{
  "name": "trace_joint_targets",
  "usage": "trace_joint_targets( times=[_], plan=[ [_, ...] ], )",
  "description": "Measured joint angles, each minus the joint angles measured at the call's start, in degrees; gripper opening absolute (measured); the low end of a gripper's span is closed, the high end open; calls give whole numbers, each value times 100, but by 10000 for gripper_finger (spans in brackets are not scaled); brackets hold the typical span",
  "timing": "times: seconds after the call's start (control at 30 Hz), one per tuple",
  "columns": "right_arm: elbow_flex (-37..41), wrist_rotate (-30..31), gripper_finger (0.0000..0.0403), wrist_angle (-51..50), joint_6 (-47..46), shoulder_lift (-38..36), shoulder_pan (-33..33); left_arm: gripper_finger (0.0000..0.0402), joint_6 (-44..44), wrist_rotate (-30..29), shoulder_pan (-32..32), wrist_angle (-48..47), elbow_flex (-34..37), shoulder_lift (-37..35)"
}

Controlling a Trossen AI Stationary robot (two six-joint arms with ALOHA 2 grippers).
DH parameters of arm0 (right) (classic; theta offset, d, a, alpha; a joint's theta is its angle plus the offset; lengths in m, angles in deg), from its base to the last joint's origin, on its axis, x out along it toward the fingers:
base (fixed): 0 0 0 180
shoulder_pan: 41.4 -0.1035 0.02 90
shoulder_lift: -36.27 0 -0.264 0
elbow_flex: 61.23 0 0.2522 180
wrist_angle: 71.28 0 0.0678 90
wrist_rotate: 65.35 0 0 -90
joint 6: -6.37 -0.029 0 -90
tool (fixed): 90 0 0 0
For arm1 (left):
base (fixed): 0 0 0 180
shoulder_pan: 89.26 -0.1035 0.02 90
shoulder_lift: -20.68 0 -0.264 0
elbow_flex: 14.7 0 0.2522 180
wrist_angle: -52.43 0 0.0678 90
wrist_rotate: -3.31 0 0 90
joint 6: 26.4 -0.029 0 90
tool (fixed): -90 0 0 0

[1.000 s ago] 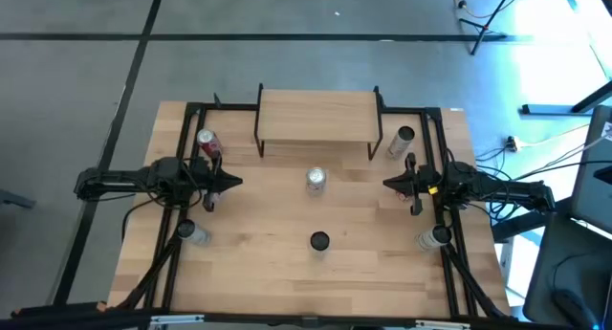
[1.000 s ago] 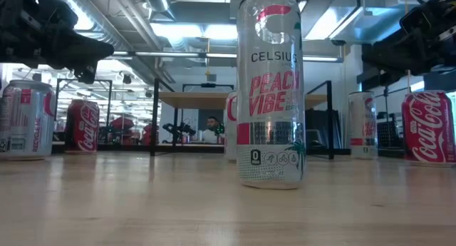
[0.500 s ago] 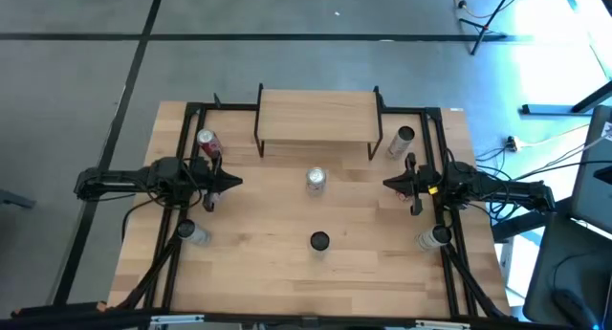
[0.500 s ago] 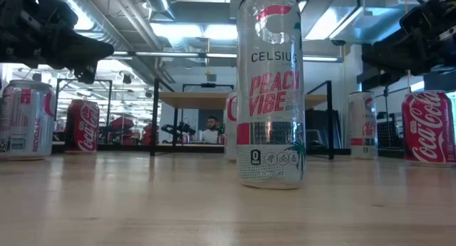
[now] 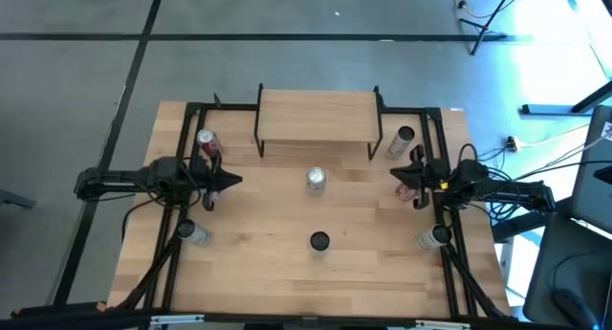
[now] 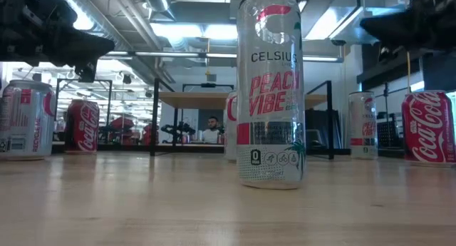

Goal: Place canned beverage on shelf
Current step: Put the right red-silver soda can on the shelf

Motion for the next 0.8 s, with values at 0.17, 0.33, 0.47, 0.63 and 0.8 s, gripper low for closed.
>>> trace_joint_targets(
  times=[0.17, 0.33, 0.47, 0.63, 0.8],
  plan=[
    [0, 623, 10, 552, 114, 27, 2, 5, -323, -492, -2, 762, 0, 0],
    [-41, 919, 10, 1015, 297, 466, 2, 5, -696, -522, 0, 1438, 0, 50],
    [-351, 1196, 10, 1042, 410, 1343, 2, 5, -1245, -568, -2, 1834, 0, 290],
    [-792, 1346, 10, 1416, 538, 2706, 2, 5, -1819, -885, -160, 2685, 0, 838],
    [-1378, 1329, 10, 1377, 540, 3917, 2, 5, -2057, -501, -405, 3589, 0, 1424]
  ],
)
